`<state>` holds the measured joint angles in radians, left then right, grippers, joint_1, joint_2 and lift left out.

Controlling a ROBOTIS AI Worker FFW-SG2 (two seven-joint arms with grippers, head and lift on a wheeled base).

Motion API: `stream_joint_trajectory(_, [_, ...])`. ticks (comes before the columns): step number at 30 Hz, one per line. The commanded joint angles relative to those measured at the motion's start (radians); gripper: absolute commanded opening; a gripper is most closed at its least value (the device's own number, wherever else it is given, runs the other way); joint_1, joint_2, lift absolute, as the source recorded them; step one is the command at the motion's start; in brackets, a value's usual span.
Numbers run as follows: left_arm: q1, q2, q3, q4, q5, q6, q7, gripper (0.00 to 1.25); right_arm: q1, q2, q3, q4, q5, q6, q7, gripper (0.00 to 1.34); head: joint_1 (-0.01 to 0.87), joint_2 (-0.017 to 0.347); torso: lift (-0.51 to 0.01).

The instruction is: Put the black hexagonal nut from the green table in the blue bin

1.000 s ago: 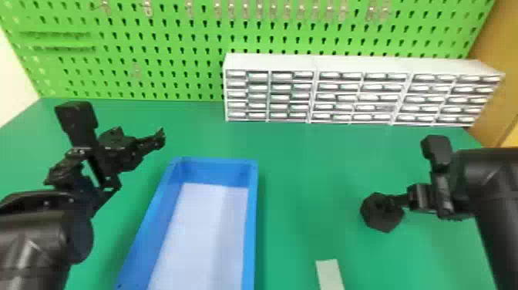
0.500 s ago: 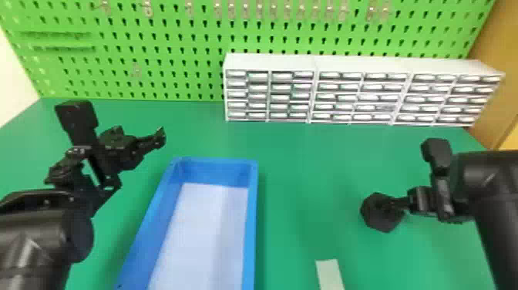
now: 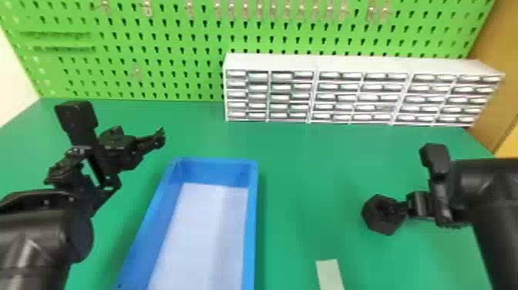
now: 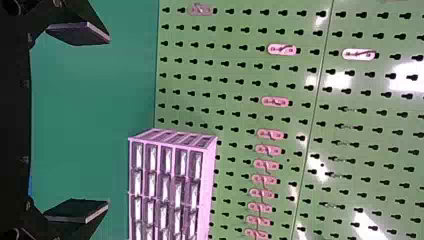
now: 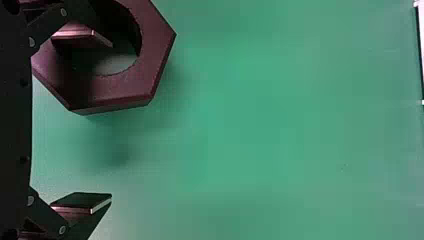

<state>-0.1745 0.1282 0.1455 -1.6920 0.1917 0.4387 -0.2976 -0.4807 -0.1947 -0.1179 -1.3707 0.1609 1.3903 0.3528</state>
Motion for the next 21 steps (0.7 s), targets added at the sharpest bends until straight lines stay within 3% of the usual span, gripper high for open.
stream_joint_trajectory(1, [0.000, 0.001, 0.000, 0.000, 0.000, 0.000, 0.000, 1.13, 0.001, 0.000, 0.000, 0.005, 0.000, -0.005, 0.000, 1.12, 0.666, 0.032, -0.100])
stream_joint_trajectory(15, [0.000, 0.001, 0.000, 0.000, 0.000, 0.000, 0.000, 1.13, 0.002, 0.000, 0.001, 0.007, 0.005, -0.019, 0.000, 1.10, 0.666, 0.032, -0.100])
stream_joint_trajectory(18, [0.000, -0.001, 0.000, 0.000, 0.000, 0.000, -0.002, 1.13, 0.002, 0.001, 0.001, 0.007, 0.003, -0.022, 0.000, 1.02, 0.666, 0.032, -0.100])
stream_joint_trajectory(21, [0.000, 0.001, 0.000, 0.000, 0.000, 0.000, -0.002, 1.13, 0.001, 0.001, 0.003, 0.007, 0.005, -0.023, 0.000, 0.83, 0.666, 0.032, -0.100])
